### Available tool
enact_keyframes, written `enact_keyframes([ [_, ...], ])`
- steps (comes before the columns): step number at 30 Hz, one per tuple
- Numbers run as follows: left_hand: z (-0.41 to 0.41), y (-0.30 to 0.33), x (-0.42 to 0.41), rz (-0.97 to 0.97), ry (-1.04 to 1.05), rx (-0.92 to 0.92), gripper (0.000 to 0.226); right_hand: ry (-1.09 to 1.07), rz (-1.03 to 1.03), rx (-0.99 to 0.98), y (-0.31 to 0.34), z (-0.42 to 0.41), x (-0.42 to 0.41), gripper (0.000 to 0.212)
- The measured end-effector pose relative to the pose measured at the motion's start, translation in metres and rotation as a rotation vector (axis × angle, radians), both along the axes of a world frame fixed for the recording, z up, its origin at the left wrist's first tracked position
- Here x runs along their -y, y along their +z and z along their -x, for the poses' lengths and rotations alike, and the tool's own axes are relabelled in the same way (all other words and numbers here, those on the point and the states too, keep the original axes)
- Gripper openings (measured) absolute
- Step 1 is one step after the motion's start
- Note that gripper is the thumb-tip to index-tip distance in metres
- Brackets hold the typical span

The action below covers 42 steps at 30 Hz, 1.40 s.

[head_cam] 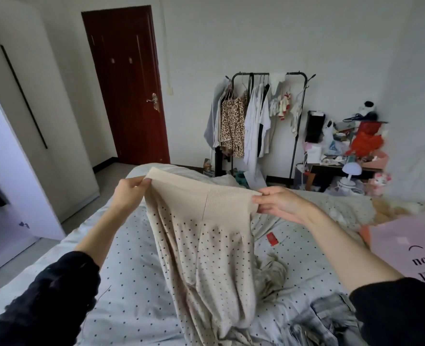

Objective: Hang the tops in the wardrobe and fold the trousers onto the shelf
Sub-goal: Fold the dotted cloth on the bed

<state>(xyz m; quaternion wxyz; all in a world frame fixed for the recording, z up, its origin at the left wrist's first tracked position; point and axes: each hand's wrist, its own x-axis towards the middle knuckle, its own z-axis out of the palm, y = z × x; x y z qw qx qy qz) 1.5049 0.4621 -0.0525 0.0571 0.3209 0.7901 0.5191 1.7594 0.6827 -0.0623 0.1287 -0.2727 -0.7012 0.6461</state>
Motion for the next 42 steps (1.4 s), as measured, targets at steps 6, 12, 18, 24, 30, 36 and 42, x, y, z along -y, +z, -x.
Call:
enact_keyframes([
  [6, -0.009, 0.006, 0.013, -0.035, -0.034, 0.078, 0.022, -0.196, -0.087, -0.140, 0.012, 0.006, 0.000, 0.026],
  [12, -0.008, -0.001, 0.012, 0.143, -0.147, 0.096, 0.020, -0.309, -0.414, 0.072, 0.019, 0.023, 0.011, 0.029],
  [18, -0.023, -0.014, 0.002, 0.404, -0.085, 0.172, 0.027, -0.335, -0.075, 0.221, 0.003, 0.026, 0.029, 0.033],
  [24, -0.068, -0.001, -0.026, 0.198, -0.300, 0.274, 0.018, -0.196, 0.004, 0.073, 0.013, 0.045, 0.063, 0.039],
  [30, -0.089, 0.007, -0.042, 0.165, -0.397, 0.177, 0.033, -0.094, -0.008, -0.025, 0.014, 0.047, 0.071, 0.041],
  [36, -0.088, 0.004, -0.035, 0.191, -0.560, 0.052, 0.036, 0.096, 0.219, -0.177, -0.003, 0.034, 0.063, 0.024],
  [42, -0.088, -0.001, -0.031, 0.283, -0.705, 0.084, 0.025, -0.021, 0.007, -0.127, -0.023, 0.030, 0.069, 0.018],
])
